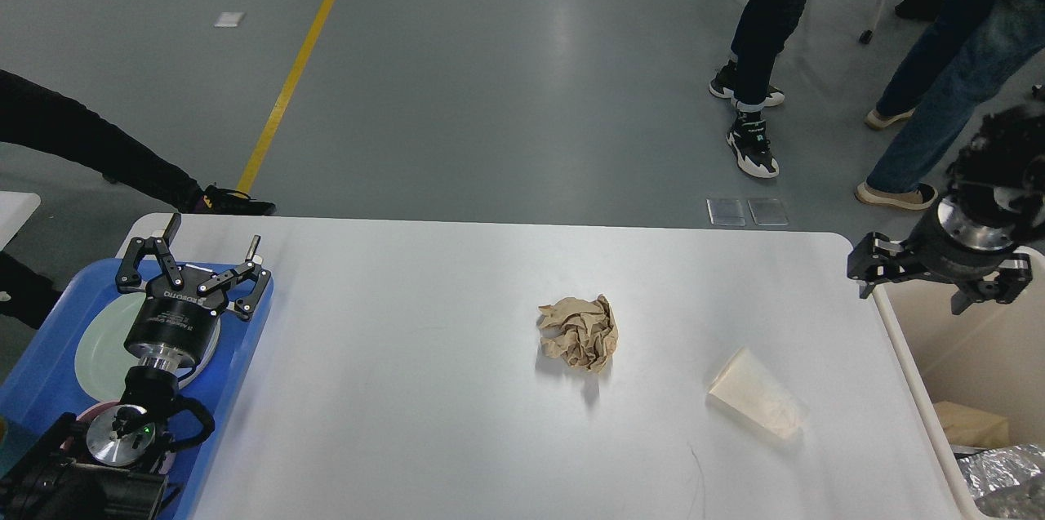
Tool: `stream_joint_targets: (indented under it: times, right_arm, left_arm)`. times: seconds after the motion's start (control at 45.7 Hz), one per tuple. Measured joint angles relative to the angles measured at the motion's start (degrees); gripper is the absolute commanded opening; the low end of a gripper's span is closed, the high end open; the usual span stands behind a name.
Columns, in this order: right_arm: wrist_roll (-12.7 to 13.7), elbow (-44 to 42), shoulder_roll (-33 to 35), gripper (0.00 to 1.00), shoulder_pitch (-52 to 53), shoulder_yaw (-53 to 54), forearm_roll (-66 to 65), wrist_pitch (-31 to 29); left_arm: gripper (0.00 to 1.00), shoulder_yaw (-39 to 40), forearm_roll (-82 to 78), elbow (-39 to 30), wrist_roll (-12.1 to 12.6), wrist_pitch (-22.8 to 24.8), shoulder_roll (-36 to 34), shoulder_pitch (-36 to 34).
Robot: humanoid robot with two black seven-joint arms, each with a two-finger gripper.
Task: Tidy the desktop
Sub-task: 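Raise the right gripper and swing it toward the white paper cup, then lower the right gripper onto the white paper cup and grasp it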
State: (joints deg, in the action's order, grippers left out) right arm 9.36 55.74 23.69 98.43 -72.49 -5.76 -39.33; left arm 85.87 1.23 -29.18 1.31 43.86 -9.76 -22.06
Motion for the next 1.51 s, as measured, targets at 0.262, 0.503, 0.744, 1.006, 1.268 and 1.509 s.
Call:
stream_joint_targets:
  times: [0.262,0.503,0.744,1.006,1.268,1.509]
  right_arm:
    - [0.5,19.3,-5.6,1.00,24.1,0.8,2.7,-11.3]
    - [0.6,35.5,-6.4,0.94,39.3,1.0,6.3,-9.9]
    - [0.5,40.1,-7.7,0.87,41.2,1.3,6.4,1.6]
    - [-0.2,41.0,-7.0,0.84,33.0,0.8,4.9,17.0]
    - [-7.9,37.1,-7.6,0.80,21.4,2.3,-18.4,19.9]
    - [-11.4,26.7,-11.5,0.90,5.1,2.4,-31.9,23.8]
  left_arm:
    - [0.96,0.0,0.0,0.0,0.0,0.0,0.0,0.0]
    - [0.96,-0.1,0.0,0.0,-0.1,0.0,0.0,0.0]
    - [0.96,-0.1,0.0,0.0,-0.1,0.0,0.0,0.0]
    - [0.96,-0.1,0.0,0.0,-0.1,0.0,0.0,0.0]
    - [0.96,0.0,0.0,0.0,0.0,0.0,0.0,0.0]
    - [0.96,0.0,0.0,0.0,0.0,0.0,0.0,0.0]
